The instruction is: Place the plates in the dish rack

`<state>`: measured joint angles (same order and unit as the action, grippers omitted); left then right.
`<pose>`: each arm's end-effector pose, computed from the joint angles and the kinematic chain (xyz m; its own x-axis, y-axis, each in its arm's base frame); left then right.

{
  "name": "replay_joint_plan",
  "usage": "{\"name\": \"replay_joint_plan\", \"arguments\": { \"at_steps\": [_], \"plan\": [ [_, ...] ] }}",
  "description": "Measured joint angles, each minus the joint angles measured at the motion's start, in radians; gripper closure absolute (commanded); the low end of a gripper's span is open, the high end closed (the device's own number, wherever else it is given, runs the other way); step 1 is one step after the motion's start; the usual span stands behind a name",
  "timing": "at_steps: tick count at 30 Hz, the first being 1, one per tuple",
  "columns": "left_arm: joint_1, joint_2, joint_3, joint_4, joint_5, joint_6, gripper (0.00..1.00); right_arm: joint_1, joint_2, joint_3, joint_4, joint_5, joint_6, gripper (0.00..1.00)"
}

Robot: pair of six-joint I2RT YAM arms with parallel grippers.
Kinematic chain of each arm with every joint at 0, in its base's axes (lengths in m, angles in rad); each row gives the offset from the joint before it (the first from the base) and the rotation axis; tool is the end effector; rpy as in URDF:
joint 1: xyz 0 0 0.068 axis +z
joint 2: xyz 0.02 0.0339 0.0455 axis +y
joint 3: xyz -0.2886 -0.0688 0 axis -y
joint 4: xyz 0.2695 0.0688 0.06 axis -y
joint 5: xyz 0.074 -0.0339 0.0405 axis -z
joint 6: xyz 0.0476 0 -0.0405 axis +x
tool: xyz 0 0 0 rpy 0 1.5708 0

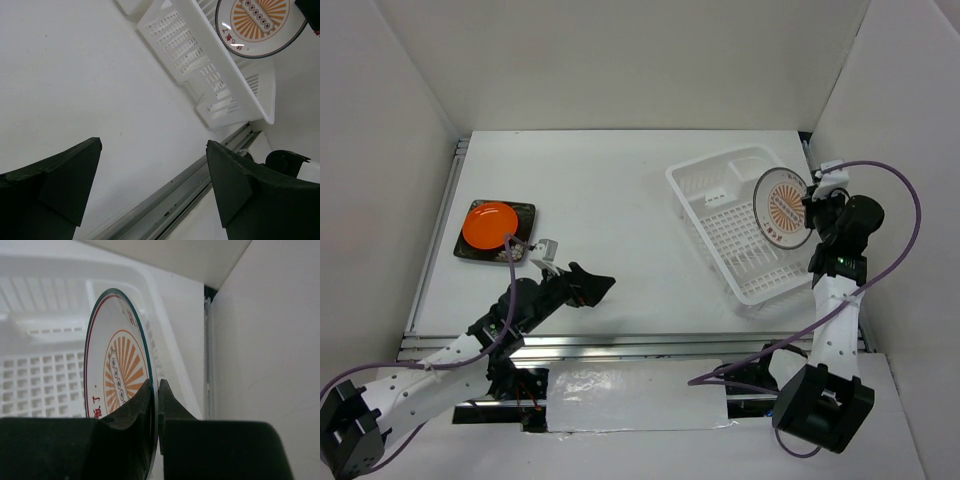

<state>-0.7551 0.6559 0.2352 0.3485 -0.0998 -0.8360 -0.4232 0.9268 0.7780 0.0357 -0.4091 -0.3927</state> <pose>0.1364 -0.1219 0.2255 -0.4875 -0.5550 -0.6740 0.3697 0.5681 -0.7352 0.2257 -0.0809 0.3504 -0.1014 -0.3394 -0.9352 -0.0242 0.9406 -0.3388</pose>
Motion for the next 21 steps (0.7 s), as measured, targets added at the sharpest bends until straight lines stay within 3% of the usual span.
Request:
{"name": "replay_joint_plan", "arguments": {
  "at_steps": [6, 21],
  "plan": [
    [-0.002, -0.002, 0.0, -0.01, -0.002, 0.0, 0.01, -0.01, 0.03, -0.003, -0.103, 0.003, -0.138, 1.0],
    [-0.008, 0.029, -0.001, -0.005, -0.003, 0.002, 0.0, -0.02, 0.05, -0.051, -0.065, 0.073, -0.286, 1.0]
  ]
}}
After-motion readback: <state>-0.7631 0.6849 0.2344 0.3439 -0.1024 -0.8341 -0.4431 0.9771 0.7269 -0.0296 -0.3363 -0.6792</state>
